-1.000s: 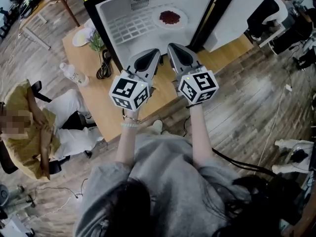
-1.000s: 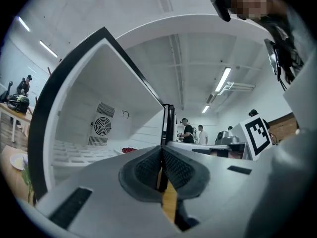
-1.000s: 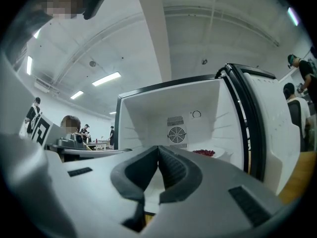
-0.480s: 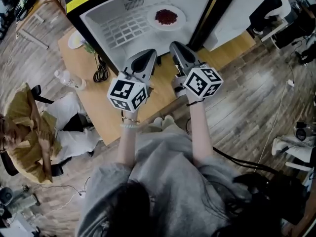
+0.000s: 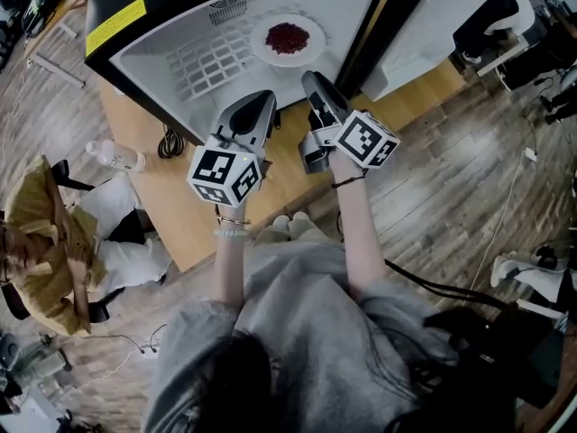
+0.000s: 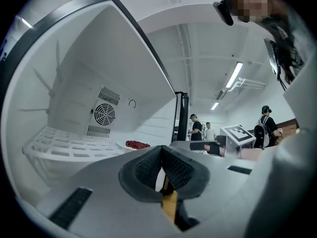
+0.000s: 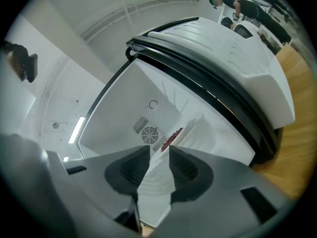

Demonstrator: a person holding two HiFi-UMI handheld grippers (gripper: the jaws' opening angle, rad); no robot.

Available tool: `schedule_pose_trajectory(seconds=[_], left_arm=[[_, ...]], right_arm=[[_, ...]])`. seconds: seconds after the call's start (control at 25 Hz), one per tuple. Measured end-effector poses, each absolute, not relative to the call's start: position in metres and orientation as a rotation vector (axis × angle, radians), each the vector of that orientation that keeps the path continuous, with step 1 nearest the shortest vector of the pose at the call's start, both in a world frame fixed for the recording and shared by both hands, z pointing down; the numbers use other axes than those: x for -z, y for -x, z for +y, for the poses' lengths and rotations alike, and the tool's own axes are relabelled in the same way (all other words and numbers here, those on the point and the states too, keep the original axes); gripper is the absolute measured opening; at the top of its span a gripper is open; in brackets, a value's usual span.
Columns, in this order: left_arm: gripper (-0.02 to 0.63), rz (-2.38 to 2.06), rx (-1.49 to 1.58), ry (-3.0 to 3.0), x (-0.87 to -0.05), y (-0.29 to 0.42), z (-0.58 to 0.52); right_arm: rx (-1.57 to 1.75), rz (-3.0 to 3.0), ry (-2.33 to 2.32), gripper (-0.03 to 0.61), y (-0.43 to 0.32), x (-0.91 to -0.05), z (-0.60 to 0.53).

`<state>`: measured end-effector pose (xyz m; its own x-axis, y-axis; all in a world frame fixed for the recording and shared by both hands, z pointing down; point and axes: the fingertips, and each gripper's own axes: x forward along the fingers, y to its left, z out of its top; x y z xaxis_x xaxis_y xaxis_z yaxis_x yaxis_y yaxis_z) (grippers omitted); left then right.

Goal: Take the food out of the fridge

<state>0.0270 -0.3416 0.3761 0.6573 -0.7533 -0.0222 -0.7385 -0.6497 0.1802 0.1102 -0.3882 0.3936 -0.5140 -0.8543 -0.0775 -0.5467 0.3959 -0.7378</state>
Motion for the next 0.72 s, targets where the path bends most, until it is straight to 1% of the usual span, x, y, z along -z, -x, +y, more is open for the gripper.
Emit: schedule_pose_trajectory(seconds=[0.4,0.72], left_arm=[[0.008,-1.334,0.125,-2.687,-0.379,-0.021,-0.362],[0.008,-1.366,0.116,-2.688,-0.374,-0.016,-0.361]], right_arm=[[1.223,1.978,1.051,0.156,-0.108,-0.411,-0.421],[1.324,1.906,0.955,0.155,-0.094,-0.405,-0.426]])
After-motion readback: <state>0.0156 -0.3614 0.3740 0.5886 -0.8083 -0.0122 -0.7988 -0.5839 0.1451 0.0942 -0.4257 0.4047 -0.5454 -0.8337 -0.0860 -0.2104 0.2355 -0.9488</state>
